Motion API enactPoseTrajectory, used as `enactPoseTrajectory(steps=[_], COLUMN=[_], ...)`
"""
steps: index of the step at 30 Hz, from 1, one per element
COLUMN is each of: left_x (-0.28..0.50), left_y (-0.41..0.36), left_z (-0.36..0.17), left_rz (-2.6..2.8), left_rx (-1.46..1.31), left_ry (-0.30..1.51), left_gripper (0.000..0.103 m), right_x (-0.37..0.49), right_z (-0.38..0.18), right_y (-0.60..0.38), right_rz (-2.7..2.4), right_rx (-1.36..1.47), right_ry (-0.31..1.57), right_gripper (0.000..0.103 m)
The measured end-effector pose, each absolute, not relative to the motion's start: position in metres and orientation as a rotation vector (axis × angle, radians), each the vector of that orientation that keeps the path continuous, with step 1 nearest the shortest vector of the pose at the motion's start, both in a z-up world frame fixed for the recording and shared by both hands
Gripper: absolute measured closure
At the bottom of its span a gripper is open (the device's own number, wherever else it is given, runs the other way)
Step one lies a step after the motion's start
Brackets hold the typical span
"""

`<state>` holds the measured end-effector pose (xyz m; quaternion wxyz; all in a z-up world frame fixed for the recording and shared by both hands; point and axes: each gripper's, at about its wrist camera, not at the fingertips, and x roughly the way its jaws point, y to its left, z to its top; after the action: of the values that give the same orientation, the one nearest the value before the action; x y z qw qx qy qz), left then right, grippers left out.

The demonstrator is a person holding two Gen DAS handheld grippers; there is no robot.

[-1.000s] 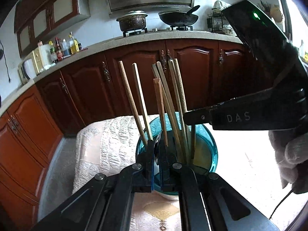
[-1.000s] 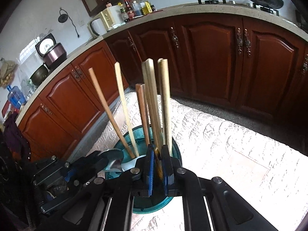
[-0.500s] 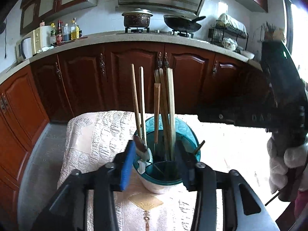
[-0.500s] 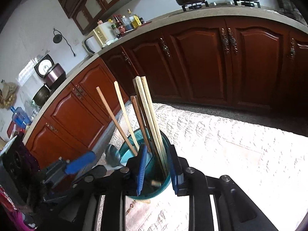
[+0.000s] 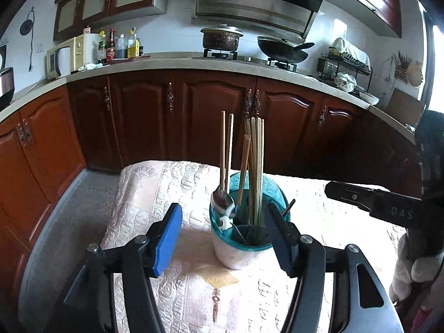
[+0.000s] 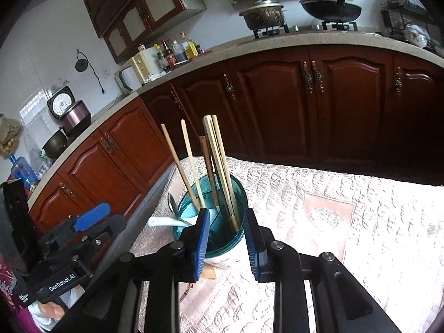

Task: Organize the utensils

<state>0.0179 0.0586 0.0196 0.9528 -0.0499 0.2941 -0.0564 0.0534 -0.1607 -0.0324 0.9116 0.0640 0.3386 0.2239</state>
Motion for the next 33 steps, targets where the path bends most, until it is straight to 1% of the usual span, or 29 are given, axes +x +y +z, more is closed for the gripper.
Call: enactPoseTrajectory(steps=[3, 16, 19, 20, 21, 22, 24, 29, 33], left_x=[0.014, -0.006, -0.009, -0.01, -0.011, -0.012, -0.013, -0.016, -0.019], left_y=[0.055, 0.048, 0.05, 0.051, 0.051, 0.052, 0.053, 0.054, 0.055], left_z=[0.02, 0.031, 0.035, 0.037, 0.038, 0.039, 0.041, 0.045, 0.048], left_rz=[-0.104, -0.07, -0.06, -0.057, -0.053, -0.052, -0.051, -0.046, -0.037], left_rx=[-0.107, -0.101, -0.101, -0.101, -0.101, -0.102, -0.103, -0.103, -0.1], left_ry=[0.607, 0.577, 0.568, 0.561, 0.556, 0.552, 0.548, 0.54, 0.531], left_gripper=[0.041, 0.041, 0.037, 0.037, 0.037, 0.037, 0.037, 0.036, 0.036], right_x=[0.042, 0.012, 0.012, 0.01, 0.008, 0.006, 0.003, -0.001, -0.003], right_z=[-0.032, -0.027, -0.026, -0.025, -0.024, -0.023, -0.021, -0.016, -0.014], right_y=[-0.156, -0.143, -0.143, -0.142, -0.141, -0.141, -0.14, -0.137, -0.136], right_rz=[0.444, 0.417, 0.421, 0.42, 0.419, 0.42, 0.424, 0.428, 0.424], right_rx=[0.121, 0.071, 0.065, 0.06, 0.053, 0.049, 0.045, 0.035, 0.026], right_ry=[0.684, 0.669, 0.664, 0.661, 0.659, 0.656, 0.646, 0.635, 0.626], right_gripper=[0.071, 0.069, 0.068, 0.067, 0.065, 0.059, 0.055, 0.054, 0.05])
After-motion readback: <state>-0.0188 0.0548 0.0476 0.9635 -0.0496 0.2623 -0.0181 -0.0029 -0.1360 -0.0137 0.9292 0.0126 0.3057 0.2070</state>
